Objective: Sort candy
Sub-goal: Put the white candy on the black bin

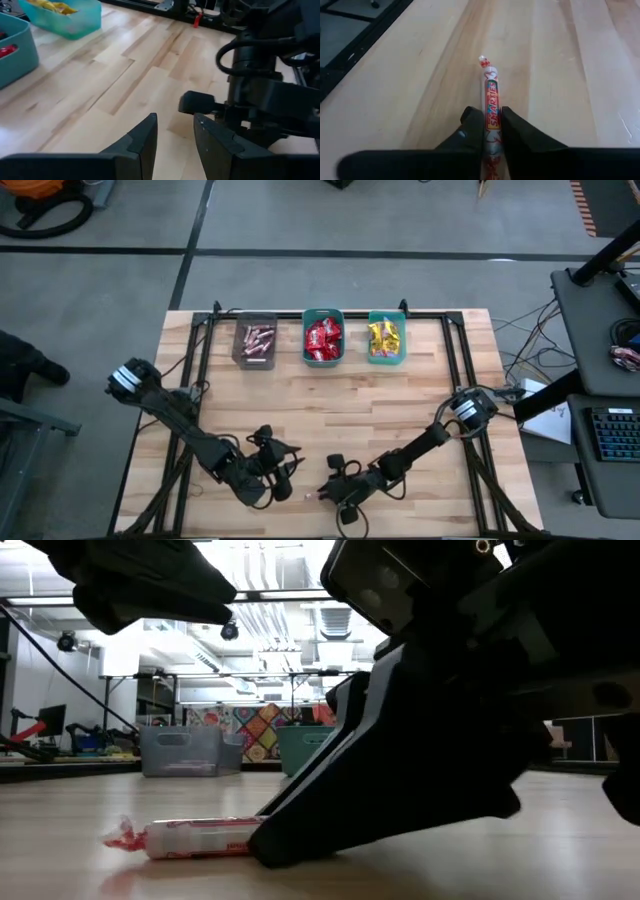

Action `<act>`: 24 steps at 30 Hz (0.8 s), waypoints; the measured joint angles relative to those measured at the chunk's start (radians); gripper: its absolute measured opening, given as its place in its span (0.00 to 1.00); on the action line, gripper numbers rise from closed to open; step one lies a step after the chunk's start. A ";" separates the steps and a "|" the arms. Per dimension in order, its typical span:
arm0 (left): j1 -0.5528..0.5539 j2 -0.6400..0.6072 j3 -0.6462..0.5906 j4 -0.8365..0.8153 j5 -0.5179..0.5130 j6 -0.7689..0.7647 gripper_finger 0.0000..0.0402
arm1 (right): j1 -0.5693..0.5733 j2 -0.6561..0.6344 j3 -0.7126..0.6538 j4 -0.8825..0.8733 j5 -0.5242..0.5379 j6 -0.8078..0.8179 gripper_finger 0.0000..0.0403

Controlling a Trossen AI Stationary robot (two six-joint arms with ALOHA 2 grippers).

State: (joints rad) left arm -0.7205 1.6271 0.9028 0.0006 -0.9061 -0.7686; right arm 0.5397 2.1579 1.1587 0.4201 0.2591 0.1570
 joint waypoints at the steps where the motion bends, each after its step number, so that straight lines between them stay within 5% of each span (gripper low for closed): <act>1: -0.001 0.006 0.000 0.013 0.000 0.000 0.28 | -0.001 0.000 -0.001 -0.001 0.000 -0.001 0.10; 11: -0.033 0.010 0.000 0.099 0.043 0.100 0.31 | -0.003 -0.080 -0.015 -0.028 0.002 -0.055 0.10; 24: -0.071 0.052 -0.002 0.182 0.082 0.336 0.45 | -0.003 -0.456 -0.154 -0.043 0.085 -0.141 0.09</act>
State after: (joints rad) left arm -0.7917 1.6788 0.9009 0.1829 -0.8244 -0.4330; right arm 0.5369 1.7021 1.0049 0.3770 0.3438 0.0158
